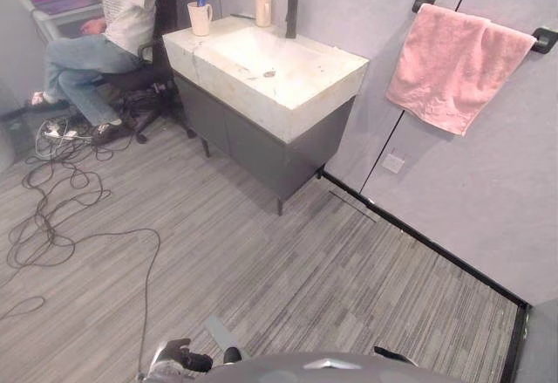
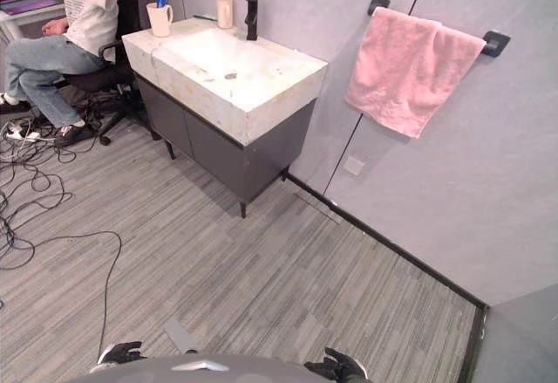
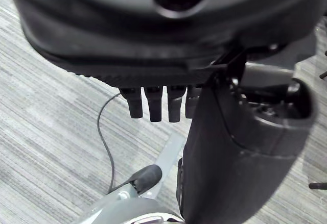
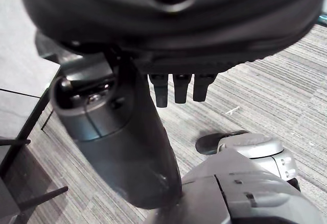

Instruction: Organize the bathroom.

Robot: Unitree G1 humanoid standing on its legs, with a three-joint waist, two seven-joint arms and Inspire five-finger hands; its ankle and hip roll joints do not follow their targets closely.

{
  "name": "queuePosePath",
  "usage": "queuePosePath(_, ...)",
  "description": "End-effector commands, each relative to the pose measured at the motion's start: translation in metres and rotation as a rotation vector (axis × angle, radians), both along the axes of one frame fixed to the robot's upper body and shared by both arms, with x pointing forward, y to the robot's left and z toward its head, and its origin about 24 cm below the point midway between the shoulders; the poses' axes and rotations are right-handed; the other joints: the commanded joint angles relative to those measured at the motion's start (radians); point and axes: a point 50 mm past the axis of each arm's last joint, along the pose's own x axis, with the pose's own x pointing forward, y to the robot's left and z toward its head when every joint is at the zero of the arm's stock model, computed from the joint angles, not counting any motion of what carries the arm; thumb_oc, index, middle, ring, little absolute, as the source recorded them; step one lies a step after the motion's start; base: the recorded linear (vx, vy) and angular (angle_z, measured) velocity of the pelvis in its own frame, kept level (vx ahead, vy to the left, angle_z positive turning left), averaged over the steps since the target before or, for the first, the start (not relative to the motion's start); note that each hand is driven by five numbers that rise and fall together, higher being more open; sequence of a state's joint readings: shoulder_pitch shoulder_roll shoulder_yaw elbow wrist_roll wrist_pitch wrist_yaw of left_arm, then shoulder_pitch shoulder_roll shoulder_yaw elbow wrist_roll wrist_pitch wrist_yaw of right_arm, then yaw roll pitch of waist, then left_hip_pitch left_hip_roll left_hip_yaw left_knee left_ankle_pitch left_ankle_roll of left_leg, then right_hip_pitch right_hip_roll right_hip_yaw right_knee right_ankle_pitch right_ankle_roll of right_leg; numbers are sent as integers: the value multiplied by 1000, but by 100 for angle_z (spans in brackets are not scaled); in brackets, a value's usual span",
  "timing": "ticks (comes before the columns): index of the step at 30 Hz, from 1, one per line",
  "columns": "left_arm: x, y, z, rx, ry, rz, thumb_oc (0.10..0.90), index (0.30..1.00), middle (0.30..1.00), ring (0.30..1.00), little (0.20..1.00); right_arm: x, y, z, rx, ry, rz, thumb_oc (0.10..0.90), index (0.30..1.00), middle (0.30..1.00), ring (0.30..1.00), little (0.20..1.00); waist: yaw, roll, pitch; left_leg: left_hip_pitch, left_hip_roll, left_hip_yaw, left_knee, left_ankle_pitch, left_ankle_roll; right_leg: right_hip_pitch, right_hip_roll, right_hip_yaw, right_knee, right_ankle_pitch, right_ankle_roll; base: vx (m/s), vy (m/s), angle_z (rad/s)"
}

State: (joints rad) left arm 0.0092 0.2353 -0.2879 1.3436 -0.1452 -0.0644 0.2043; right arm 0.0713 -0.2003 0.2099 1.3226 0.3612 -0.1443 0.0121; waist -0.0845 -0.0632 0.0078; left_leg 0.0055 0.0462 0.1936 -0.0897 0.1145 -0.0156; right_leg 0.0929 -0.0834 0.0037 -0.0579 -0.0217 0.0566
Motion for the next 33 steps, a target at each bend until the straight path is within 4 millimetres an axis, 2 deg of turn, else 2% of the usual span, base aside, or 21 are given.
queuePosePath(1, 8, -9, -1, -8, -3, -55, 800, 900, 900, 900, 900, 24, -2, 4, -12, -63, 59, 800, 900, 900, 900, 900, 2, 22, 32, 28, 22, -89, 2, -67, 9, -21, -28, -64, 5, 79, 31, 0, 0, 0)
queuePosePath(10, 2, -8, -2, -11, 11, -44, 800, 900, 900, 900, 900, 22, -3, 4, -18, -50, 61, 800, 900, 900, 900, 900, 5, 24, 30, 40, 23, -97, 2, -71, 11, -14, -27, -58, 21, 67, 27, 3, 5, 0)
queuePosePath(18, 4, -6, -1, -6, 9, -17, 800, 900, 900, 900, 900, 23, -5, 4, -29, -25, 69, 800, 900, 900, 900, 900, 10, 23, 37, 36, 11, -110, 2, -73, 23, -24, -37, -60, 61, 56, 31, 13, 74, 3)
queuePosePath(21, 3, -5, -1, -3, 18, -26, 800, 900, 900, 900, 900, 24, -6, 4, -26, -25, 64, 800, 900, 900, 900, 900, 14, 22, 40, 38, 0, -121, 2, -77, 33, -26, -46, -54, 89, 53, 39, 36, 102, 9)
queuePosePath(25, 3, -4, -1, 2, 23, -28, 800, 900, 900, 900, 900, 26, -4, 4, -20, -25, 65, 800, 900, 900, 900, 900, 17, 18, 40, 38, -15, -131, 2, -82, 46, -46, -59, -46, 142, 80, 54, 25, 83, 18)
queuePosePath(29, 7, -3, 0, 6, 9, -14, 800, 900, 900, 900, 900, 32, 1, 4, -15, -32, 94, 800, 900, 900, 900, 900, 20, 18, 49, 36, -34, -131, 2, -82, 70, -94, -87, -34, 277, 147, 62, 13, 138, 18)
queuePosePath(30, 9, -2, 0, 8, 1, -10, 800, 900, 900, 900, 900, 36, 3, 4, -15, -37, 108, 800, 900, 900, 900, 900, 19, 23, 57, 36, -43, -133, 2, -80, 80, -137, -97, -24, 363, 194, 64, -2, 123, 9)
queuePosePath(31, 9, -2, 1, 8, -1, -11, 800, 900, 900, 900, 900, 36, 3, 4, -15, -39, 109, 800, 900, 900, 900, 900, 19, 25, 60, 35, -44, -134, 2, -79, 82, -150, -99, -21, 390, 206, 64, -23, 185, 12)
queuePosePath(32, 11, -1, 1, 13, -4, -14, 800, 900, 900, 900, 900, 39, 2, 5, -16, -50, 115, 800, 900, 900, 900, 900, 19, 36, 72, 36, -47, -141, 2, -78, 88, -207, -104, -16, 498, 250, 62, -27, 170, 11)
queuePosePath(33, 11, 0, 1, 18, 0, -21, 800, 900, 900, 900, 900, 39, 0, 6, -17, -57, 116, 800, 900, 900, 900, 900, 19, 47, 83, 38, -51, -151, 2, -76, 92, -245, -104, -17, 577, 268, 56, -13, 175, 18)
